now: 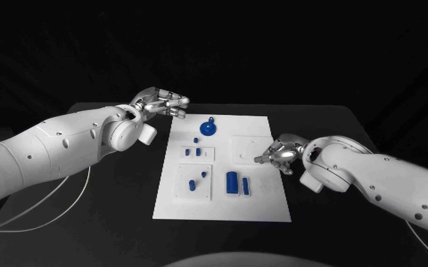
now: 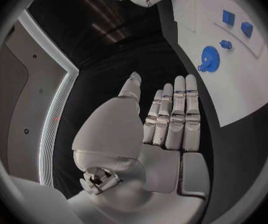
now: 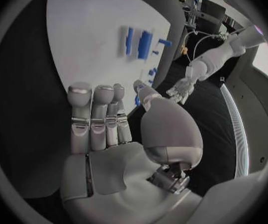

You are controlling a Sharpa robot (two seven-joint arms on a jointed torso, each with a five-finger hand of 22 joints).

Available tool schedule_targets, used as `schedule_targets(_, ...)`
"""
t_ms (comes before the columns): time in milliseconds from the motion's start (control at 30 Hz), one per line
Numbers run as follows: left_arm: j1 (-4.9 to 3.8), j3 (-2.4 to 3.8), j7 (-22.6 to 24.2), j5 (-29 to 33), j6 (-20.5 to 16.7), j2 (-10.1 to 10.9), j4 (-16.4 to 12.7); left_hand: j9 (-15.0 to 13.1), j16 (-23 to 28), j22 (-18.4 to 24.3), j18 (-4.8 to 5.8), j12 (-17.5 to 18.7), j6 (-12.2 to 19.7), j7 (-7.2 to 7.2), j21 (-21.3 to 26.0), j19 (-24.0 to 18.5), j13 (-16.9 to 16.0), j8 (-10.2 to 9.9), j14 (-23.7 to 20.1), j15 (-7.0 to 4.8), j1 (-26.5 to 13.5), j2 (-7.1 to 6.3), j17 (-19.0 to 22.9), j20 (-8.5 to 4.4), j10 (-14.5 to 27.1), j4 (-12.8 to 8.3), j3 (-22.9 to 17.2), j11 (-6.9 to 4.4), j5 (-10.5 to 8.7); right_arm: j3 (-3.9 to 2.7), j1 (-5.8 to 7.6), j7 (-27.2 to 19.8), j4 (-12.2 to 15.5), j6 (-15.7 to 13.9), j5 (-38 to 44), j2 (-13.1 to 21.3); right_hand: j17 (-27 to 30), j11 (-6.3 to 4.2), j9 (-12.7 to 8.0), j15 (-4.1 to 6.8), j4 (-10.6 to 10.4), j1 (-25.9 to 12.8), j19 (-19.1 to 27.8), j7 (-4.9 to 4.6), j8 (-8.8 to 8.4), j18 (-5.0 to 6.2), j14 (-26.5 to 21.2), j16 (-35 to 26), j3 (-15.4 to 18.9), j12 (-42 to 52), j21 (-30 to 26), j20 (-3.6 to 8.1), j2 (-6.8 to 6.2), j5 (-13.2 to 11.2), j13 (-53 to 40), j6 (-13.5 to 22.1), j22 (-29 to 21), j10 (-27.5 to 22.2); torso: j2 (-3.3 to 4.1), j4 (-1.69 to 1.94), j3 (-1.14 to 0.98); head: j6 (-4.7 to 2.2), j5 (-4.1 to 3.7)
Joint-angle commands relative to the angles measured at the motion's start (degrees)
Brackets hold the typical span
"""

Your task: Assemble the parts on the task board

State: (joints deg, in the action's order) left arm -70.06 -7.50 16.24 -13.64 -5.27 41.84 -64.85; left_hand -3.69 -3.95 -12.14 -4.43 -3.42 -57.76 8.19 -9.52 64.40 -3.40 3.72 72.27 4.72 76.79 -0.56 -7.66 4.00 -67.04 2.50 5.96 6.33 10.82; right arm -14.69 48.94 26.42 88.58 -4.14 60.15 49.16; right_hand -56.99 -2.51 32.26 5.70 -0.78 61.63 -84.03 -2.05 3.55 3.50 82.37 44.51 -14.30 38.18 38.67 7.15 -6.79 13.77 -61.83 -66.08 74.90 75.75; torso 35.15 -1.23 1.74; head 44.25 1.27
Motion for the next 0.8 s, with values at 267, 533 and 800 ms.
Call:
schedule_targets(267, -0.38, 0.24, 5.2, 9.9, -7.2, -1.2, 3.0, 0.0, 0.4, 0.6, 0.82, 0.0, -1.0, -0.34, 0.9, -2.3, 0.0, 0.0, -3.1, 1.05, 1.3, 1.76, 1.1, 0.78, 1.6, -1.0, 0.1, 0.55, 0.41, -0.57, 6.89, -30.1, -22.8, -6.7, -21.6, -7.8, 12.2, 2.58, -5.4, -3.67, 7.3, 5.7, 3.8, -2.08, 0.10, 1.52, -8.3, -17.0, 8.6, -16.8, -32.9, -3.85, 7.28, 4.7, 23.5, 3.8, -20.2, -3.9, -1.77, -0.27, 0.67, -6.16, -1.44)
schedule_targets(533, -0.84, 0.36, 6.7, 12.7, -7.5, -3.9, 6.8, 0.1, 0.4, 3.9, -1.26, 0.1, 0.8, -1.46, 5.5, -6.1, 0.1, 0.0, -12.0, 1.86, 1.0, 2.13, 3.9, 4.89, 6.8, -1.5, 0.2, 0.35, 0.46, -1.20, 8.63, -38.4, -33.5, -4.5, -34.4, -13.0, 47.5, 10.72, -27.2, -13.92, 9.9, 6.1, 28.6, -5.74, -0.06, 4.40, -24.1, -40.8, 5.6, -34.0, -35.1, -16.52, 8.56, 3.0, 58.5, 10.2, -56.1, -14.3, -2.25, 0.12, 0.30, -9.89, -1.69)
schedule_targets(800, -0.72, 0.37, 5.1, 11.1, -7.0, -4.8, 7.7, 3.7, 3.9, 12.1, 4.43, 3.4, 57.8, -8.19, 9.5, -64.4, 3.4, -3.7, -72.3, -4.72, -24.4, 0.56, 7.7, -4.00, 67.0, -2.5, -6.0, -6.33, -10.82, -1.46, 8.83, -35.3, -35.0, -5.4, -31.5, -14.1, 57.0, 2.51, -32.3, -5.70, 0.8, -15.5, 84.0, 2.05, -3.55, -3.50, -82.4, -44.5, 14.3, -38.2, -38.7, -7.15, 6.79, -13.8, 61.8, 66.1, -74.9, -75.8, -2.26, 0.16, 0.18, -10.56, -1.63)
